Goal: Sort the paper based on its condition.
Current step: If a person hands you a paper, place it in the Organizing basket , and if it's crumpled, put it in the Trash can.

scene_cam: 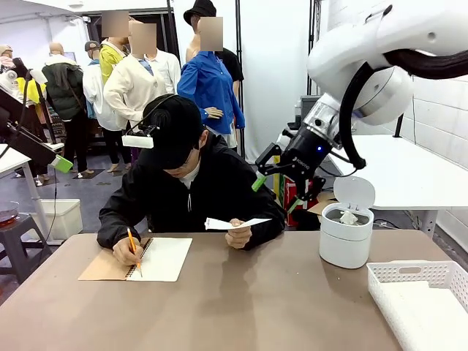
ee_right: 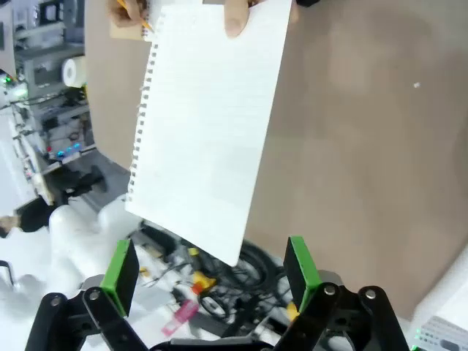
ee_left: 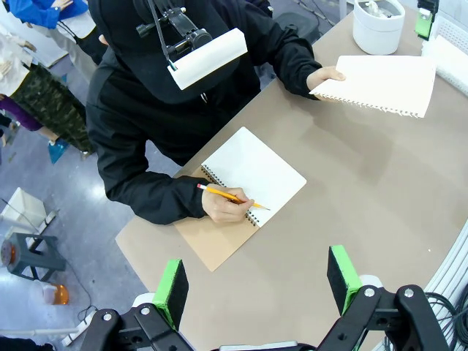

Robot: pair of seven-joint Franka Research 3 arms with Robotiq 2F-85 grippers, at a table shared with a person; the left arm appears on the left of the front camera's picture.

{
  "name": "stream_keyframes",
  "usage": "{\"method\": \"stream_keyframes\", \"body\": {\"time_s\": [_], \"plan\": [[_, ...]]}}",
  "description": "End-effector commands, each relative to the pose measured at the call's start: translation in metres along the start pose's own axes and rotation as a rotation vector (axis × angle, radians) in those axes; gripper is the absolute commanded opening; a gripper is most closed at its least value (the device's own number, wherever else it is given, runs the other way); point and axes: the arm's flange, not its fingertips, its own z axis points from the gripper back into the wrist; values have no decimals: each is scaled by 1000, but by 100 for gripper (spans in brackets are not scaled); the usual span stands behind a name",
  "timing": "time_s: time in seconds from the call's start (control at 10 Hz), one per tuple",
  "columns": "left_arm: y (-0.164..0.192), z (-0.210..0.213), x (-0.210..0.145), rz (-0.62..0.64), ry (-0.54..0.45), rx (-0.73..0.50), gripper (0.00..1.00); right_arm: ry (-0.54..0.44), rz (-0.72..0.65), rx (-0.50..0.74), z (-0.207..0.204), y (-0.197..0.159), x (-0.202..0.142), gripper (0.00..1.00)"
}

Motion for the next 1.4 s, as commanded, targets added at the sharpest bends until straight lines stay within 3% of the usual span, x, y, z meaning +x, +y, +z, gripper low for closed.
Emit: {"method": "stream_keyframes", "body": {"time_s": [0.0,0.1,0.3,0.4,0.5,0.7,1.3], "plan": [[0,0,0,2,1,0,100,-22,-26,73,-7,10,2,100],[0,0,0,2,1,0,100,0,0,0,0,0,0,100],[0,0,0,2,1,0,100,0,0,0,0,0,0,100],[0,0,0,2,1,0,100,5,-18,32,-5,0,3,100],[0,0,0,2,1,0,100,69,-130,109,-13,-10,18,100],[0,0,0,2,1,0,100,92,-262,214,-30,-29,37,100],[0,0,0,2,1,0,100,114,-437,398,-74,-65,50,100]]}}
